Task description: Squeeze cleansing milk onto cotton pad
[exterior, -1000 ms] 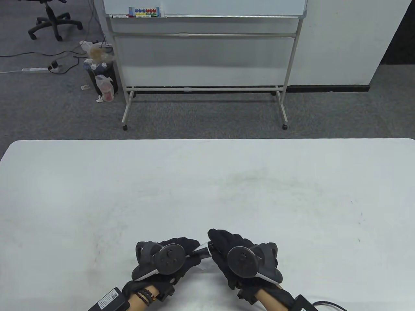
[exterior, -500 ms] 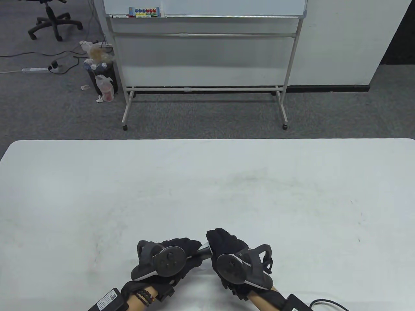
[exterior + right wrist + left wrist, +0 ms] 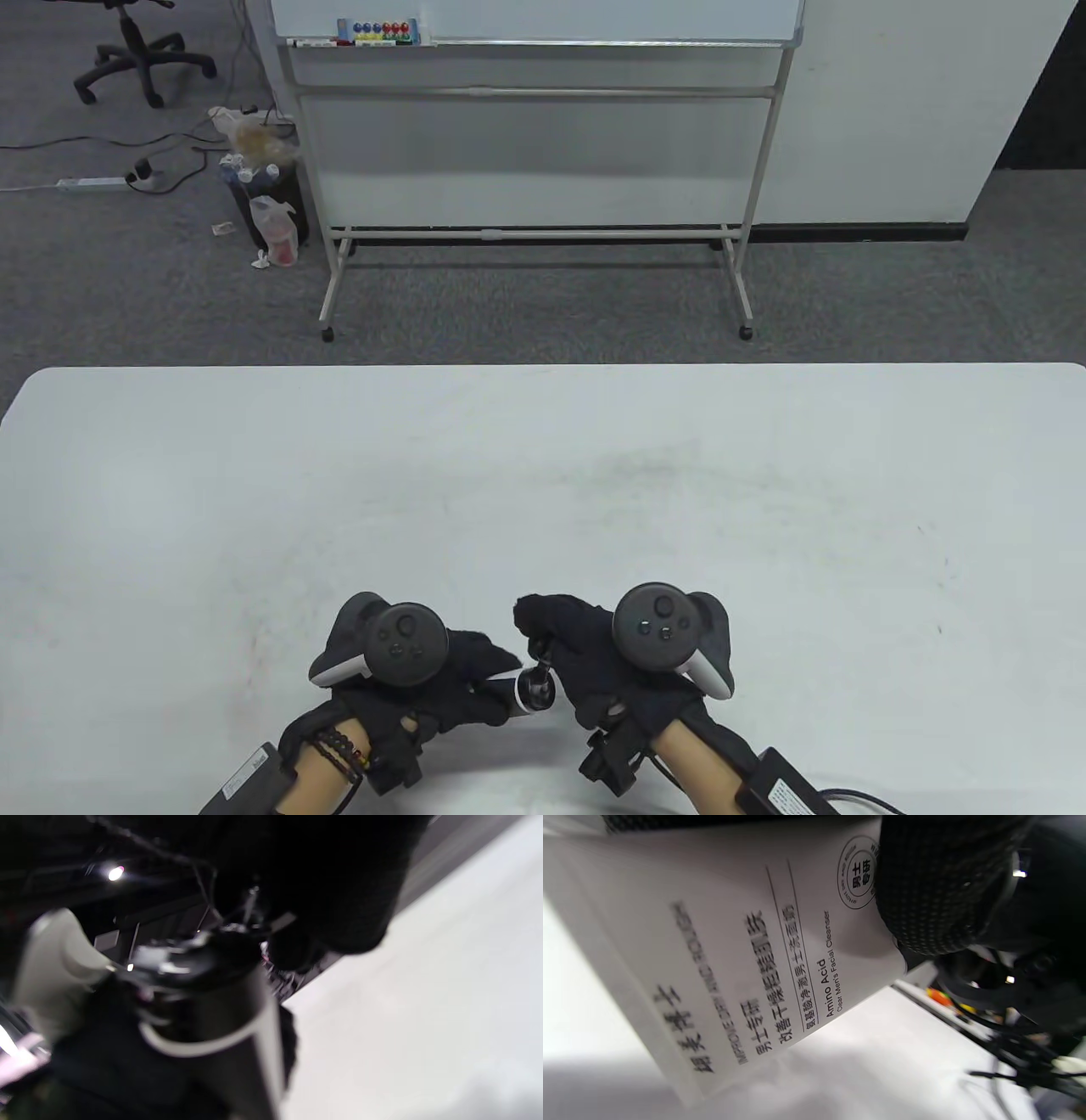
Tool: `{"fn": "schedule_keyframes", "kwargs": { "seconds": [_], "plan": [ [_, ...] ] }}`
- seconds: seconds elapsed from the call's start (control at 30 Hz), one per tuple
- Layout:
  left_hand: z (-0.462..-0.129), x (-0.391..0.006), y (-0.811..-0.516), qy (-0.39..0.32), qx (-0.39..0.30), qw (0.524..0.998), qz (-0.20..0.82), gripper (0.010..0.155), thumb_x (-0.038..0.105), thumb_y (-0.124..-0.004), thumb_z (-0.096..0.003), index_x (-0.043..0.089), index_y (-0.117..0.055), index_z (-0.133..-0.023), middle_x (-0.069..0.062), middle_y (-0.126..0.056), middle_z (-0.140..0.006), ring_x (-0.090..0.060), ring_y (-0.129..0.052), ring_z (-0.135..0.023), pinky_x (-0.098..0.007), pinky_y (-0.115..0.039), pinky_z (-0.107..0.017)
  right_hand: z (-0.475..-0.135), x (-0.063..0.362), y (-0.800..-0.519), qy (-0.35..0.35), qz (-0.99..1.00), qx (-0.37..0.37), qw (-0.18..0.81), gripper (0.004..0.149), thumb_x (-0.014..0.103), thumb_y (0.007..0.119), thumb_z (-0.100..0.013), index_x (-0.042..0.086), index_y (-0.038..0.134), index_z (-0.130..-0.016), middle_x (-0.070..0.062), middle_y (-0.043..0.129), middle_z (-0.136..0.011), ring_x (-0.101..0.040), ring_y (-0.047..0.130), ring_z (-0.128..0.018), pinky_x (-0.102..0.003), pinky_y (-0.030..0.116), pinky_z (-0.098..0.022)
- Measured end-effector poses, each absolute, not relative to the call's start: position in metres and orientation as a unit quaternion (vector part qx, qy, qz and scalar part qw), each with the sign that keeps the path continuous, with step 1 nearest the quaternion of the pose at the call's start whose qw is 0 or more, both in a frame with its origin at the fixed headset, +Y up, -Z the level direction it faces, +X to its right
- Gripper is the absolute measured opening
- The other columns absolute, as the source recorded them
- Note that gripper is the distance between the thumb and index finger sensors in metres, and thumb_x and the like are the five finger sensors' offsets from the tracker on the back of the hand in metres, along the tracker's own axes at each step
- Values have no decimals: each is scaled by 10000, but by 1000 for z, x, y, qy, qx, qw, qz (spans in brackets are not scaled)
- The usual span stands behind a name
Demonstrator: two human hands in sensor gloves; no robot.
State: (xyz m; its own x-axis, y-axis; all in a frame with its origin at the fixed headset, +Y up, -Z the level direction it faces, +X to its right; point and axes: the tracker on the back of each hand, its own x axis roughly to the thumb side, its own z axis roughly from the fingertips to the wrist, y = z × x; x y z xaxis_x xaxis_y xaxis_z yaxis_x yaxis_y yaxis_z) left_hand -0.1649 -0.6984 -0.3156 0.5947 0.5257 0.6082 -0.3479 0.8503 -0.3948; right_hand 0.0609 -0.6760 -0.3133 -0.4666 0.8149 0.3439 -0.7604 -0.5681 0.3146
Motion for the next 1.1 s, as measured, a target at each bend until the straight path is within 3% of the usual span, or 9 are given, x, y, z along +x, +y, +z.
{"fn": "schedule_keyframes", "kwargs": {
  "seconds": [0.07, 0.17, 0.27, 0.43, 0.57, 0.7, 0.8, 0.93, 1.1],
  "plan": [
    [-319, -170, -695, -368, -106, 886, 260, 526, 464, -927, -379, 197, -886, -830, -17, -996, -704, -203, -1051, -566, -433, -904, -433, -319, 71, -682, 41, 858, 213, 465, 546, 244, 691, -465, 175, 689, -1007, -113, 789, -1009, -323, 947, -852, -461, 821, -579],
    [-325, -189, -692, -335, -81, 898, 274, 523, 472, -926, -380, 197, -889, -824, -13, -997, -700, -198, -1052, -562, -427, -905, -431, -325, 85, -695, 4, 898, 155, 411, 557, 288, 728, -456, 170, 711, -1000, -118, 809, -991, -331, 944, -838, -486, 801, -577],
    [-332, -207, -695, -305, -66, 901, 302, 525, 476, -930, -379, 188, -893, -816, -18, -999, -691, -200, -1053, -553, -430, -904, -428, -324, 76, -711, 25, 948, 164, 271, 563, 323, 794, -446, 206, 726, -992, -81, 811, -986, -311, 929, -841, -468, 800, -578],
    [-337, -226, -695, -256, -30, 900, 351, 553, 536, -914, -365, 177, -908, -785, -21, -1006, -647, -193, -1054, -510, -430, -904, -410, -312, 27, -729, 74, 968, 225, 87, 629, 466, 912, -360, 251, 802, -942, -32, 846, -954, -265, 936, -822, -478, 791, -567],
    [-339, -234, -695, -236, -12, 904, 356, 558, 544, -913, -364, 171, -909, -780, -24, -1006, -638, -192, -1053, -503, -431, -904, -409, -309, 2, -738, 59, 969, 240, -23, 696, 591, 914, -288, 265, 849, -899, -11, 894, -910, -233, 975, -773, -483, 798, -551],
    [-341, -238, -697, -224, -5, 905, 361, 559, 548, -910, -366, 169, -910, -777, -24, -1005, -635, -190, -1052, -500, -433, -904, -410, -310, -7, -752, 42, 971, 228, -58, 690, 622, 904, -274, 266, 880, -864, -8, 928, -868, -228, 1000, -726, -472, 808, -534],
    [-342, -239, -699, -217, -2, 906, 363, 560, 550, -906, -371, 168, -907, -781, -26, -1003, -638, -190, -1051, -502, -436, -902, -415, -312, -7, -753, 20, 975, 217, -49, 616, 567, 955, -268, 282, 910, -812, 13, 966, -808, -196, 1030, -662, -449, 829, -509],
    [-344, -240, -704, -208, -2, 910, 360, 560, 549, -903, -375, 165, -905, -783, -28, -1002, -639, -191, -1050, -504, -437, -902, -417, -316, 3, -756, -9, 983, 185, 1, 417, 447, 975, -301, 297, 978, -690, 33, 1033, -679, -170, 1072, -530, -418, 858, -451],
    [-343, -235, -709, -205, 2, 915, 348, 566, 558, -895, -373, 161, -908, -776, -26, -1005, -629, -188, -1053, -493, -437, -905, -412, -327, 31, -745, 24, 986, 131, 97, 394, 434, 939, -330, 295, 971, -697, 28, 1028, -680, -172, 1064, -526, -415, 853, -456]
  ]
}}
